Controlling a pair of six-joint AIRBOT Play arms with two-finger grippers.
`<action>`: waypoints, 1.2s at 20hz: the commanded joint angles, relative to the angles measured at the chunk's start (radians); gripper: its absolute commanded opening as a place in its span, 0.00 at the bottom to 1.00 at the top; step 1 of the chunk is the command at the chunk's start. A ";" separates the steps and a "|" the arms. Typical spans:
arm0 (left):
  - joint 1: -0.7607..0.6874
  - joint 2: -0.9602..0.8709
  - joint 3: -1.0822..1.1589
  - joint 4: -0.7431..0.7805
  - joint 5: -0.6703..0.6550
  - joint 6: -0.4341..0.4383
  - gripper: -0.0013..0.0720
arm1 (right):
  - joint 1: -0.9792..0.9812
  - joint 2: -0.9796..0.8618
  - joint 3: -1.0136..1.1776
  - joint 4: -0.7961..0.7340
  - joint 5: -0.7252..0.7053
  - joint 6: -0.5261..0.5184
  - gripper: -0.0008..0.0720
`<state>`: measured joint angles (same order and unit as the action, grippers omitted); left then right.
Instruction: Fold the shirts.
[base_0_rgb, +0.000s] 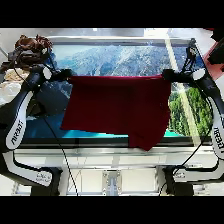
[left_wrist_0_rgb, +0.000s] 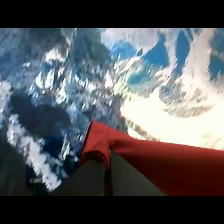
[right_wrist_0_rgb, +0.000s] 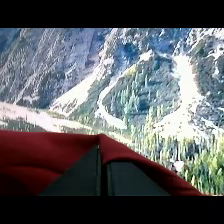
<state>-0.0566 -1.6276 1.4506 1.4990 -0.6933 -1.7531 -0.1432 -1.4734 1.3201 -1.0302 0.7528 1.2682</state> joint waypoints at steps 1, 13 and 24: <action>-0.006 0.003 0.003 0.010 -0.163 0.045 0.04 | 0.000 0.034 -0.012 -0.087 0.257 0.023 0.05; -0.038 0.003 -0.071 -0.048 -0.081 0.056 0.15 | 0.026 0.036 -0.307 -0.077 0.161 0.027 0.21; -0.023 0.423 -0.187 0.098 -0.127 0.099 0.86 | -0.195 0.454 -0.462 -0.235 0.559 0.123 0.59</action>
<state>-0.0807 -1.3338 1.3506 1.5547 -0.8108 -1.6581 -0.2695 -1.1656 0.9936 -1.2682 1.2133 1.3621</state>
